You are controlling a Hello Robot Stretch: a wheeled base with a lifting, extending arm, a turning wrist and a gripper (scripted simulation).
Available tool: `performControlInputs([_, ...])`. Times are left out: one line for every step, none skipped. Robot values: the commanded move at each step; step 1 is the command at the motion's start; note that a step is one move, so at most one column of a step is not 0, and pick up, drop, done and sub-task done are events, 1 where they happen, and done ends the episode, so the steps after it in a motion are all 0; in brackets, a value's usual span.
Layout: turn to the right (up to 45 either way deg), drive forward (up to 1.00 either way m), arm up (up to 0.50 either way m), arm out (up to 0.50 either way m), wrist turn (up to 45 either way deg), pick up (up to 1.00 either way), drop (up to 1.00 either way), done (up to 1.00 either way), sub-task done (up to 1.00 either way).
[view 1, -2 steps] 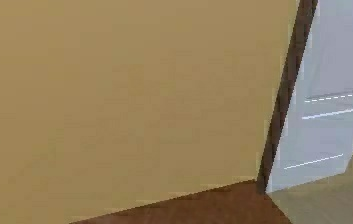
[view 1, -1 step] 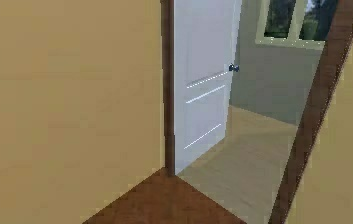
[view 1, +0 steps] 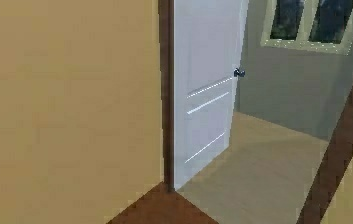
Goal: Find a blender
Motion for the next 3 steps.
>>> performControlInputs([18.0, 0.0, 0.0, 0.0, 0.0, 0.0, 0.0, 0.0, 0.0])
performControlInputs([0.0, 1.0, 0.0, 0.0, 0.0, 0.0, 0.0, 0.0, 0.0])
performControlInputs([15.0, 0.0, 0.0, 0.0, 0.0, 0.0, 0.0, 0.0, 0.0])
